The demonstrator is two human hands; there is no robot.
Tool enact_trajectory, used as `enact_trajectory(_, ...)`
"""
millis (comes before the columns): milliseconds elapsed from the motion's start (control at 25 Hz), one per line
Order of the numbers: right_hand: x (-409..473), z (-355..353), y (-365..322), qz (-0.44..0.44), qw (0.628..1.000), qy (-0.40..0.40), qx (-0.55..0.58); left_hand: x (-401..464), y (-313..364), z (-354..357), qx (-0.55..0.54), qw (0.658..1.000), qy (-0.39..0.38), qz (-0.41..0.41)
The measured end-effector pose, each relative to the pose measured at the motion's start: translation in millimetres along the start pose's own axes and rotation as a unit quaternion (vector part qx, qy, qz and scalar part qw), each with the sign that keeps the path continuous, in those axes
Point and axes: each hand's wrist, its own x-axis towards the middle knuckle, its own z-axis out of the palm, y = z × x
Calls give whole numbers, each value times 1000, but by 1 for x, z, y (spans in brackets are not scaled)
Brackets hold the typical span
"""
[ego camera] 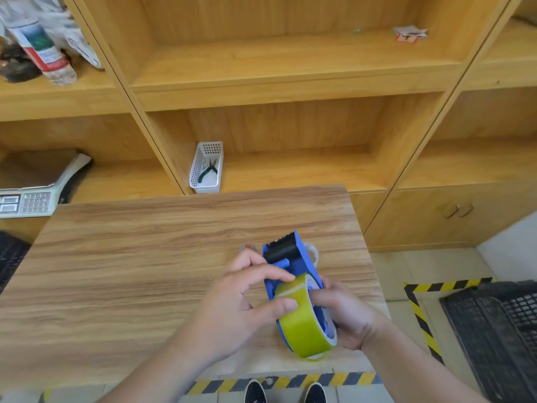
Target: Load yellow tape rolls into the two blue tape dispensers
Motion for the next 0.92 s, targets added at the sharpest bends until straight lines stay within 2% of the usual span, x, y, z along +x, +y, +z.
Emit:
enact_trajectory(200,2,0,4,36,999,-5,-6,4,6,-12,104,992,3,65)
enact_trajectory(360,4,6,4,60,998,-2,1,14,11,-29,185,976,-31,110)
enact_trajectory(520,2,17,8,95,995,-28,27,30,18,-40,204,965,-81,141)
enact_trajectory(640,2,17,11,134,990,-46,18,44,22,-40,207,959,-137,135)
enact_trajectory(760,0,15,16,129,991,-38,14,61,23,-37,199,959,-174,98)
enact_trajectory(920,-3,13,21,110,993,-22,42,70,15,-34,137,978,-150,54)
